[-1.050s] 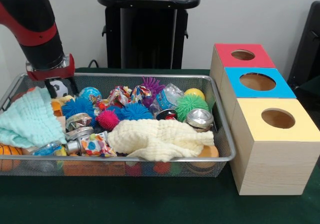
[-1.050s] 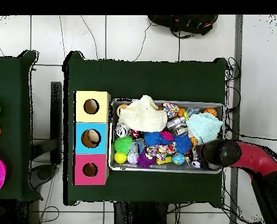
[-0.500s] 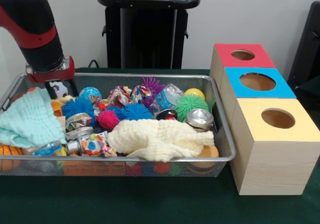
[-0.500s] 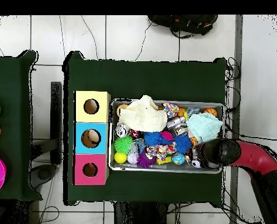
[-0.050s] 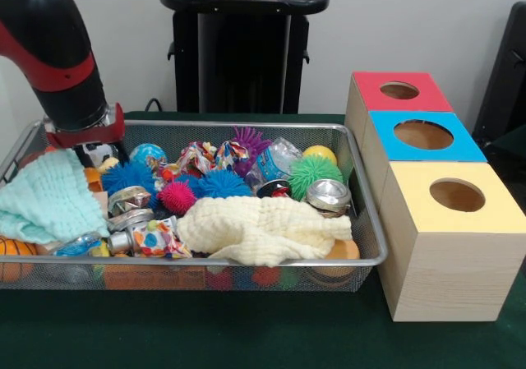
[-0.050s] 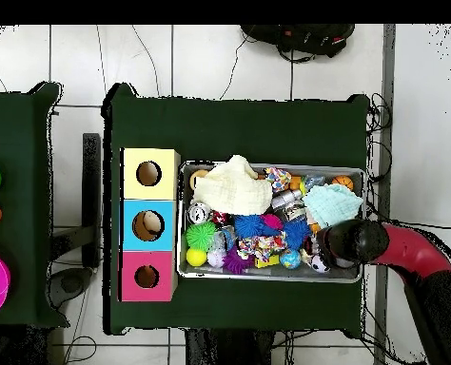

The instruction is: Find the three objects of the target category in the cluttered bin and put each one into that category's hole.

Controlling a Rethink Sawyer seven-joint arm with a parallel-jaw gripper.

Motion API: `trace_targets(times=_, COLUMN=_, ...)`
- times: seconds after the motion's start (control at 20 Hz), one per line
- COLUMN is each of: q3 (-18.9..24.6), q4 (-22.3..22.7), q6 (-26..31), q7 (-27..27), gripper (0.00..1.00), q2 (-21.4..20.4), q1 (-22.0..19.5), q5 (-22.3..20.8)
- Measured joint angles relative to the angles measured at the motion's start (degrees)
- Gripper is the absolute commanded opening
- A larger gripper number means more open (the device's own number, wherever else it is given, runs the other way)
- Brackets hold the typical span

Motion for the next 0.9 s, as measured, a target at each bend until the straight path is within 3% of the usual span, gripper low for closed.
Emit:
trace_targets(times=0.55, q3=-0.19, q4=-1.67, q6=-0.09, q7=0.00, gripper=1.00, q2=1.49, q1=2.77, q5=-0.05)
trace_targets(times=0.6, q3=-0.21, q4=-1.71, q6=-0.12, q7=0.00, gripper=0.00, q2=1.51, q1=2.91, q5=-0.06)
trace_targets(times=0.9, q3=-0.23, q4=-1.81, q6=-0.11, q7=0.00, gripper=0.00, q2=1.70, q1=2.91, q5=-0.15)
